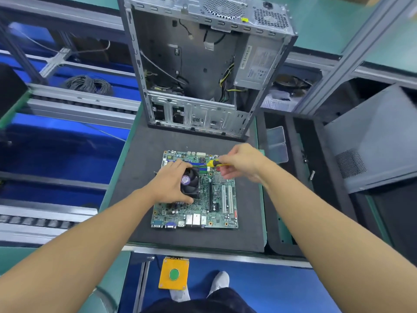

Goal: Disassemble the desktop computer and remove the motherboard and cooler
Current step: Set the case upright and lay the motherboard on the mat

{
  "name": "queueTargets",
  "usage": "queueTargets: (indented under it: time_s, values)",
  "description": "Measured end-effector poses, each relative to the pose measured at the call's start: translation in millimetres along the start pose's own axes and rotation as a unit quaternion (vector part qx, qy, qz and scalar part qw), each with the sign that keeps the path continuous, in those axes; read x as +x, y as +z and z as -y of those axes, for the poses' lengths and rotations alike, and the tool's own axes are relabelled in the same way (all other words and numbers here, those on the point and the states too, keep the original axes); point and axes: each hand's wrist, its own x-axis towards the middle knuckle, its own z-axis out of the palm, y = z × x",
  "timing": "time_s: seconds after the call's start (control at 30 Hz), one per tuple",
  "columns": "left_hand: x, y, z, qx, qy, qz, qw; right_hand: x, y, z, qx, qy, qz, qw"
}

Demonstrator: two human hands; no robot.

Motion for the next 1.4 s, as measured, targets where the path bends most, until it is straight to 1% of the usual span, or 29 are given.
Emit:
queueTargets:
  time_s: [0.07, 0.13, 0.17, 0.2, 0.33, 0.43, 0.5, 0.53, 0.57, 0.6, 0.67, 0.73, 0.9, 1.0, 1.07, 1.27, 1.33, 1.4]
  values:
    - [-2, 0, -1, -0.003, 0.001, -0.002, 1.000, 3, 0, -20, 0.076, 0.017, 0.021, 0.997]
    - [-3, 2, -2, -0.007, 0.001, -0.012, 1.000, 8, 7, -43, 0.113, 0.033, 0.045, 0.992]
    - [-5, 3, -2, -0.011, -0.002, -0.020, 1.000, 9, 14, -55, 0.112, 0.038, 0.056, 0.991]
    - [-6, 4, -3, -0.019, -0.006, -0.027, 0.999, 10, 23, -66, 0.088, 0.033, 0.059, 0.994]
    - [-7, 4, -5, -0.050, -0.020, -0.031, 0.998, 11, 43, -88, -0.053, -0.039, 0.049, 0.997]
    - [-7, 2, -5, -0.037, -0.019, -0.019, 0.999, 12, 27, -81, -0.142, -0.075, 0.102, 0.982]
    - [-7, 1, -6, -0.018, -0.011, -0.016, 1.000, 11, 12, -78, -0.173, -0.079, 0.109, 0.976]
    - [-6, 0, -6, -0.006, -0.006, -0.014, 1.000, 9, 4, -79, -0.166, -0.076, 0.097, 0.978]
    - [-6, 0, -6, 0.005, -0.001, -0.011, 1.000, 8, -2, -81, -0.129, -0.069, 0.083, 0.986]
    - [-6, 0, -7, 0.011, 0.004, -0.010, 1.000, 7, -7, -85, -0.068, -0.060, 0.069, 0.994]
    - [-6, 0, -8, 0.004, 0.009, -0.010, 1.000, 6, -12, -92, 0.049, -0.051, 0.031, 0.997]
    - [-7, -1, -9, -0.010, 0.011, -0.015, 1.000, 7, -11, -97, 0.090, -0.052, -0.011, 0.995]
    - [-7, -2, -9, 0.000, 0.011, -0.007, 1.000, 22, 1, -100, 0.011, -0.055, -0.086, 0.995]
    - [-5, -3, -10, 0.025, 0.012, 0.002, 1.000, 34, -1, -99, -0.034, -0.077, -0.157, 0.984]
    - [-4, -3, -9, 0.031, 0.009, 0.008, 0.999, 45, -8, -95, -0.053, -0.090, -0.190, 0.976]
    - [8, -3, -15, 0.060, -0.004, 0.024, 0.998, 95, -24, -70, -0.134, -0.127, -0.217, 0.959]
    - [14, -4, -21, 0.074, -0.006, 0.046, 0.996, 112, -21, -60, -0.189, -0.138, -0.206, 0.950]
    - [22, -8, -29, 0.057, -0.028, 0.074, 0.995, 126, -19, -52, -0.252, -0.130, -0.190, 0.940]
